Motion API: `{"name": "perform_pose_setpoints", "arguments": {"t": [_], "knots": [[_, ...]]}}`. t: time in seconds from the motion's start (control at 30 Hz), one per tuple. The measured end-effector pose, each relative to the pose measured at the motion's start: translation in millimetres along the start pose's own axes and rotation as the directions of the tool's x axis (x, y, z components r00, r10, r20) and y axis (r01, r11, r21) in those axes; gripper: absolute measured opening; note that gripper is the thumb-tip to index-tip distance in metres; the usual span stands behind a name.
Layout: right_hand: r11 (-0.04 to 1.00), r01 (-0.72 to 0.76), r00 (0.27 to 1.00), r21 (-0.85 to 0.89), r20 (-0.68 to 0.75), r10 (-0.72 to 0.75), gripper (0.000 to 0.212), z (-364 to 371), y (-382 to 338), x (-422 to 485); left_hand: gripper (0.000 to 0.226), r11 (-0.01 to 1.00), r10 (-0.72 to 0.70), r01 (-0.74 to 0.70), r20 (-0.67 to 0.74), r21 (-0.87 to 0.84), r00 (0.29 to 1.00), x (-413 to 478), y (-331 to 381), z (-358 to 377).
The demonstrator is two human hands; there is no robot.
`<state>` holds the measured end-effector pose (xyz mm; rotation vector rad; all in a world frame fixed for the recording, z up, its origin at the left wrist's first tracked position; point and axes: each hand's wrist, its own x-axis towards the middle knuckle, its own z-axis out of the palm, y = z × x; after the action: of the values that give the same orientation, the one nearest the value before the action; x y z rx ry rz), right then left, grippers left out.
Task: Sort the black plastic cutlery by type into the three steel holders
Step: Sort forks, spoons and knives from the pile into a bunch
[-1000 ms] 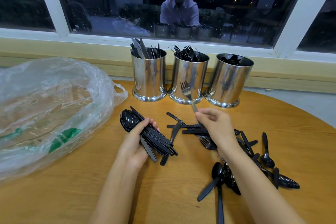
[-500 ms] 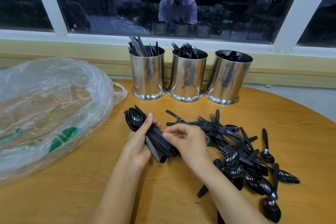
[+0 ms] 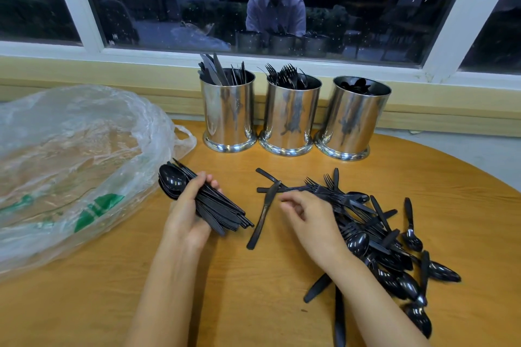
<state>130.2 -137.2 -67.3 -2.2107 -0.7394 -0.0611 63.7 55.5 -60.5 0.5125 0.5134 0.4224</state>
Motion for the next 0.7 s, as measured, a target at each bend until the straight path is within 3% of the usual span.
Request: {"name": "perform_pose_setpoints", "arguments": {"t": [0.1,0.2,0.47,0.57,0.7], "knots": [[0.971,0.162,0.970,-0.178,0.207,-0.124,0.036,9.3,-5.7,-4.5,0.003,1.000,-0.015,0.015,-0.002,0.016,1.000,-0.9,-0.7,1.2],[0.919,0.234,0.948,-0.317,0.285,-0.143,0.040,14.3,-10.2,-7.9,0.003,0.999,-0.031,0.031,-0.001,0.026,1.000,-0.7,-1.3,1.7],[0.958,0.044,0.992,-0.284,0.128,-0.008,0.018,10.1,-0.7,-7.9,0.002,0.999,-0.046,0.046,-0.009,0.002,0.999,-4.2,-3.5,3.9],[0.974,-0.020,0.997,-0.225,0.066,0.036,0.019,8.9,0.8,-8.2,0.009,0.998,-0.058,0.058,-0.003,0.013,0.998,-4.9,-4.6,3.4],[0.954,0.041,0.987,-0.297,0.161,0.008,0.036,13.9,-2.2,-10.1,0.019,0.997,-0.067,0.067,0.012,0.029,0.998,-5.3,-5.1,3.5]]}}
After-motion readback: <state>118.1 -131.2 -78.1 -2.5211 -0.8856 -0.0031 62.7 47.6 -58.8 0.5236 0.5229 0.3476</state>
